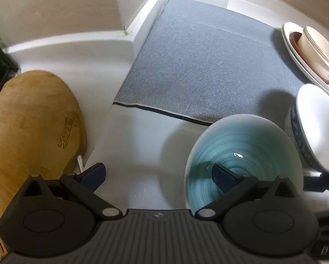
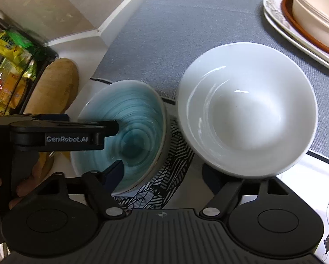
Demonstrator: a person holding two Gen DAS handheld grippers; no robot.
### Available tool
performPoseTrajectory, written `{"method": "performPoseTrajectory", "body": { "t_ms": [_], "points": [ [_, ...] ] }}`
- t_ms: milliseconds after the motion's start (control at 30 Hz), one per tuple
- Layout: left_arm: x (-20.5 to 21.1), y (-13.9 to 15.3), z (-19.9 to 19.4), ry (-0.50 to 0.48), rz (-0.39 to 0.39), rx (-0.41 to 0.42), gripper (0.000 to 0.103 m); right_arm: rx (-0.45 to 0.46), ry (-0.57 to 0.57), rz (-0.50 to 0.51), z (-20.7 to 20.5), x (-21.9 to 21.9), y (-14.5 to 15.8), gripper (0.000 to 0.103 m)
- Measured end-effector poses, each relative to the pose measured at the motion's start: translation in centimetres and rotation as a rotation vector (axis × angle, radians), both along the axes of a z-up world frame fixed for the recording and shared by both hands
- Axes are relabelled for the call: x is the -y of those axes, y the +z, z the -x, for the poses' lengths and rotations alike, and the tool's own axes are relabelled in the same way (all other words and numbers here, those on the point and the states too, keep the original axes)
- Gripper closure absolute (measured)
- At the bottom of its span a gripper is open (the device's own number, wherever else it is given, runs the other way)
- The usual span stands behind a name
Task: Organize plates and bowls
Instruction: 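Move both grippers to the teal swirl bowl on the counter, then close both grippers on the teal bowl rim and lift it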
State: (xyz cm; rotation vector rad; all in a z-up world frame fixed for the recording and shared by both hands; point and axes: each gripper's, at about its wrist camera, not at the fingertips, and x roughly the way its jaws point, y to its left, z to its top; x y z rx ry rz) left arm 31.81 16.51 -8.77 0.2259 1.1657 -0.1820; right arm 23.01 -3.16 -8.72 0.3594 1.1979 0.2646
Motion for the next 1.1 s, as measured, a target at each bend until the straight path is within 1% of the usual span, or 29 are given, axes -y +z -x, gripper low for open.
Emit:
{"method": "performPoseTrajectory", "body": {
  "t_ms": [33,67,100,133,167,200,233,267,300,400,567,667,733,967,1100],
  "points": [
    [0.0,0.0,0.0,-0.013,0.001,0.007,0.008,0.006,-0.008,0.009,0.0,0.0,0.0,0.032],
    [0.0,0.0,0.0,-0.027,0.003,0.01,0.011,0.009,-0.01,0.019,-0.1,0.0,0.1,0.039],
    [0.0,0.1,0.0,-0.044,0.018,0.011,0.017,0.014,-0.015,0.031,-0.1,0.0,0.1,0.046],
    [0.1,0.3,0.1,-0.061,0.033,0.012,0.026,0.019,-0.018,0.038,-0.2,0.0,0.1,0.049],
    [0.2,0.5,0.1,-0.081,0.044,0.013,0.032,0.023,-0.015,0.031,-0.2,0.1,0.1,0.057],
    [0.4,0.8,0.1,-0.103,0.056,0.014,0.047,0.029,-0.006,0.022,-0.1,0.0,0.1,0.066],
    [0.7,1.0,0.1,-0.123,0.072,0.01,0.067,0.039,0.012,0.02,-0.1,-0.3,0.2,0.071],
    [0.9,1.2,0.1,-0.139,0.093,-0.003,0.078,0.055,0.04,0.024,0.0,-0.5,0.3,0.077],
    [1.1,1.3,0.1,-0.142,0.097,-0.01,0.083,0.069,0.062,0.054,0.0,-0.9,0.5,0.078],
    [1.3,1.5,0.3,-0.151,0.083,0.011,0.085,0.082,0.102,0.114,-0.1,-1.7,0.8,0.079],
    [0.7,2.4,0.9,-0.136,0.096,0.009,0.089,0.093,0.096,0.128,-0.3,-1.6,0.8,0.083],
    [0.4,3.1,1.3,-0.125,0.082,0.032,0.089,0.111,0.12,0.127,-0.3,-2.1,1.2,0.084],
    [-0.1,3.7,1.3,-0.111,0.081,0.047,0.089,0.139,0.136,0.134,-0.4,-2.6,1.7,0.084],
    [-1.3,6.3,0.9,-0.069,0.081,0.107,0.089,0.195,0.14,0.1,-1.6,-3.3,3.8,0.084],
    [-1.4,7.8,0.4,-0.058,0.097,0.145,0.09,0.218,0.114,0.07,-2.3,-2.9,5.1,0.085]
  ]
}}
